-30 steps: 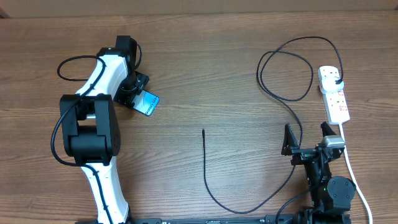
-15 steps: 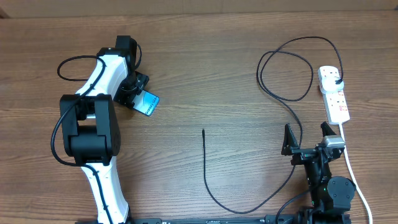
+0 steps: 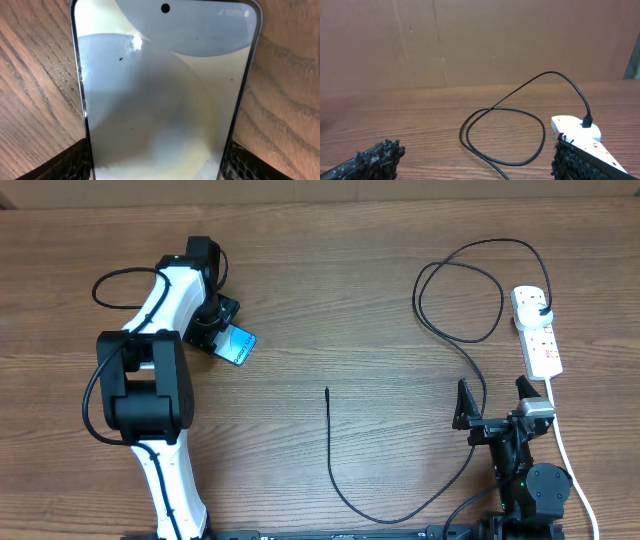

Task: Plug charger to phone and switch on socket
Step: 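Lift the phone with the left gripper and raise it upright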

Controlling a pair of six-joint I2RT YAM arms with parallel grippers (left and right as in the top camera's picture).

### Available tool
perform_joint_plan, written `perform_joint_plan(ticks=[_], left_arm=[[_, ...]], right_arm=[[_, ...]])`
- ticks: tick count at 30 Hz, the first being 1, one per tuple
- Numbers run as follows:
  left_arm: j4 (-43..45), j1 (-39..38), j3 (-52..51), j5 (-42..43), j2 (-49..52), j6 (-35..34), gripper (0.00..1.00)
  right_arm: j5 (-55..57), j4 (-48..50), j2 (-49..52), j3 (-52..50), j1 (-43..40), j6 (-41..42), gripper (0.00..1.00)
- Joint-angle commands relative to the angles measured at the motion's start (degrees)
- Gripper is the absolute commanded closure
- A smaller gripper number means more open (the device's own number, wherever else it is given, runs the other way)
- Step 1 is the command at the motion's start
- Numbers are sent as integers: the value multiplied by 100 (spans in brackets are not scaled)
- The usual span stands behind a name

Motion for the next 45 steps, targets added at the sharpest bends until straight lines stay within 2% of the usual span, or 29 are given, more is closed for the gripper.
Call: perform_joint_plan(ticks=[1, 13, 25, 29, 34, 45], left_arm=[[-144, 57, 343, -57, 114, 173, 96], [-409, 57, 881, 94, 111, 304, 96], [-1613, 52, 2245, 420, 111, 450, 96], [-1836, 52, 2634, 1084, 111, 455, 96], [-1814, 42, 2756, 2918, 111, 671, 95], [-1840, -199, 2754, 4924, 111, 929, 96]], right_arm=[[55, 17, -50, -59, -4, 0, 0], [55, 17, -50, -59, -4, 0, 0], [52, 17, -50, -59, -4, 0, 0], [55, 17, -50, -59, -4, 0, 0], [55, 17, -50, -59, -4, 0, 0], [55, 17, -50, -59, -4, 0, 0]])
